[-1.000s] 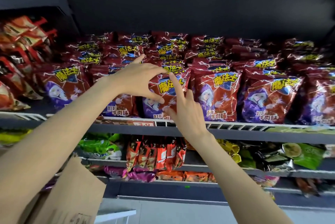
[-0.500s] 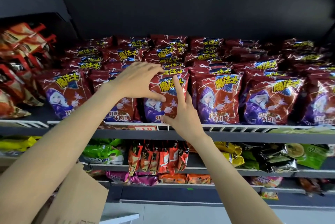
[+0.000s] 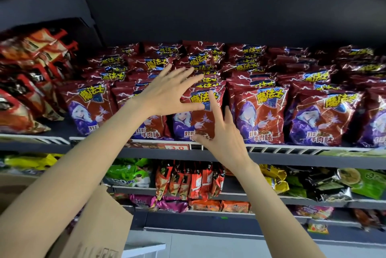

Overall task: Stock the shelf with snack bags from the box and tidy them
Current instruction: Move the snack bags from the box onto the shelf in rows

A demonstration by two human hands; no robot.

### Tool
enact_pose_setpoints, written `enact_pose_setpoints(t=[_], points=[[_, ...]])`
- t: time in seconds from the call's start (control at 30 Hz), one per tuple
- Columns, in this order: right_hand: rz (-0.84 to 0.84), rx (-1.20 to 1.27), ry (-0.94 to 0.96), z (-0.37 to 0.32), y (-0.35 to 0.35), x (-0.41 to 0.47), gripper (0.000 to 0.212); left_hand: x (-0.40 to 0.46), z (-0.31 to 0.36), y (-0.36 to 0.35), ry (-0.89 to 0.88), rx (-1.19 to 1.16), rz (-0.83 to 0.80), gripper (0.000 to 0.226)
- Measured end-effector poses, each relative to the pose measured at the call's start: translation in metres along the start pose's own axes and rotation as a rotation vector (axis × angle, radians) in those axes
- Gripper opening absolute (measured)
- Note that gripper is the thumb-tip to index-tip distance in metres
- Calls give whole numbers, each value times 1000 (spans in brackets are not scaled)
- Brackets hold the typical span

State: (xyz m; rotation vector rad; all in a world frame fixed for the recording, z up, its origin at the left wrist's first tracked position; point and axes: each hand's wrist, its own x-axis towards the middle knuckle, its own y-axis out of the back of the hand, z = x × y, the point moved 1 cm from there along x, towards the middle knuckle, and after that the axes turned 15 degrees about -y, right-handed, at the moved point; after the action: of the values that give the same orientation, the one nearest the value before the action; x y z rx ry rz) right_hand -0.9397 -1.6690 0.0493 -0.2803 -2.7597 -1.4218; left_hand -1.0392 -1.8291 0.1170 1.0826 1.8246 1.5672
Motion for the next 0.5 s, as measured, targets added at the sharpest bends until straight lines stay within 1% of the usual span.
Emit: enact_pose_setpoints(t=[0.03,0.07,0.13,0.2,0.23,0.27,0.3,0.33,0.4,0.43,0.5], points=[[-13,-18,0,0,6,-5,98,-1,3,4,-15,10,63,87],[12,-39,15,0,13,-11,92,-3,6,8,-33,14,138,79],[191,-63,101,-3,27,-21,75,-14,16,16,-49,14,326,60],[385,1,236,-10,38,-27,54,-35,26,23,-36,35,568,40],[425,65,313,-15,39,-28,43,-50,30,25,-18,43,687,30],[421,132,392,-21,37,-28,34,-68,35,26,16,49,784,24],[388,190,472,-28,34,-27,27,-88,39,26,68,62,850,23],[345,232,542,-38,28,-27,23,-111,43,26,133,80,878,25],[234,304,674,-61,12,-31,19,-162,54,26,284,108,847,32],[166,337,737,-74,3,-35,19,-189,62,26,371,108,796,33],[1,373,841,-100,-16,-46,19,-243,80,29,588,42,598,32]])
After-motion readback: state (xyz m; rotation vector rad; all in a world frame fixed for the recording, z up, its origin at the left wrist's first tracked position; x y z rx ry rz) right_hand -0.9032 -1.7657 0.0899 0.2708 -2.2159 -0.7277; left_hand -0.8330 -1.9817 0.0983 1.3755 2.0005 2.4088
